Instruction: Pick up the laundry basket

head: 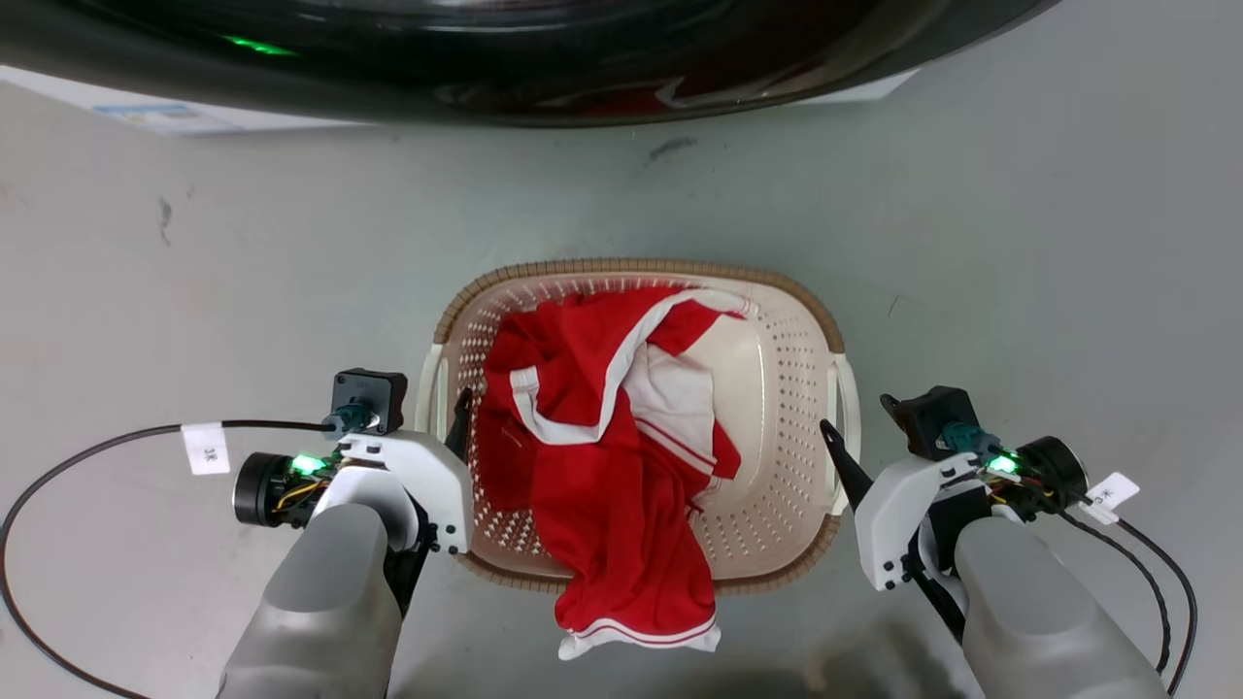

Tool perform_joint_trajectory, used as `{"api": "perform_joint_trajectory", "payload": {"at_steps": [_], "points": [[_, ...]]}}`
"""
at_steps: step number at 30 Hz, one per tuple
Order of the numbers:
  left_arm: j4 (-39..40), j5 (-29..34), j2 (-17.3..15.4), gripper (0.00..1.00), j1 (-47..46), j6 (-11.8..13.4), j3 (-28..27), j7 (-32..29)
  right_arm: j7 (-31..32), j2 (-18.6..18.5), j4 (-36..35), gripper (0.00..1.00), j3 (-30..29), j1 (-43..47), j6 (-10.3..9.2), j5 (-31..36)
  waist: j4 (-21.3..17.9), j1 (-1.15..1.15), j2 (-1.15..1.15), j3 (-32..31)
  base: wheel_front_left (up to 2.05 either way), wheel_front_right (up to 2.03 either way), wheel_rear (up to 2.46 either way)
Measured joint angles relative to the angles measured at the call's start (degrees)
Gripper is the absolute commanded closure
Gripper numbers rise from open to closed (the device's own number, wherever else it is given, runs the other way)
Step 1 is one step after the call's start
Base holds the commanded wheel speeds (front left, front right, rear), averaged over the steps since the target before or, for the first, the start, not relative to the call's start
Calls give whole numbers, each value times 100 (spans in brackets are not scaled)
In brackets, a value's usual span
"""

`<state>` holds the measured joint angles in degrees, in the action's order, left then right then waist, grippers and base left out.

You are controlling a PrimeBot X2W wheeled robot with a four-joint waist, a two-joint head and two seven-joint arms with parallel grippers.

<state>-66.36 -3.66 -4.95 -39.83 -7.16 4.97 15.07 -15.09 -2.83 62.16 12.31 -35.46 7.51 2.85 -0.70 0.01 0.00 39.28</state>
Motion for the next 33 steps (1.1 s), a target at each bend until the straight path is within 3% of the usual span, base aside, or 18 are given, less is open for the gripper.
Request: {"api": "perform_joint_trajectory", "payload": {"at_steps": [21,22,23,24,25,33], "points": [[-485,-169,101,0,-576,-24,495,0,1,0,822,0,537,-650,0,-633,79,0,0,865,0,0,0],[-515,-174,103,0,-597,-24,534,0,10,0,836,16,560,-658,0,-651,85,0,0,873,0,0,0],[-542,-177,105,23,-609,-24,571,0,23,1,847,72,578,-662,0,-677,88,0,0,881,0,0,0],[-553,-178,108,86,-616,-24,603,0,22,1,857,100,583,-673,0,-695,91,0,0,887,0,0,0],[-563,-181,109,100,-628,-24,636,0,22,0,864,100,594,-694,0,-701,95,0,0,890,0,0,0],[-684,-476,151,100,-627,-19,940,-16,79,-19,961,100,714,-733,-11,-956,111,0,0,721,0,0,0]]}}
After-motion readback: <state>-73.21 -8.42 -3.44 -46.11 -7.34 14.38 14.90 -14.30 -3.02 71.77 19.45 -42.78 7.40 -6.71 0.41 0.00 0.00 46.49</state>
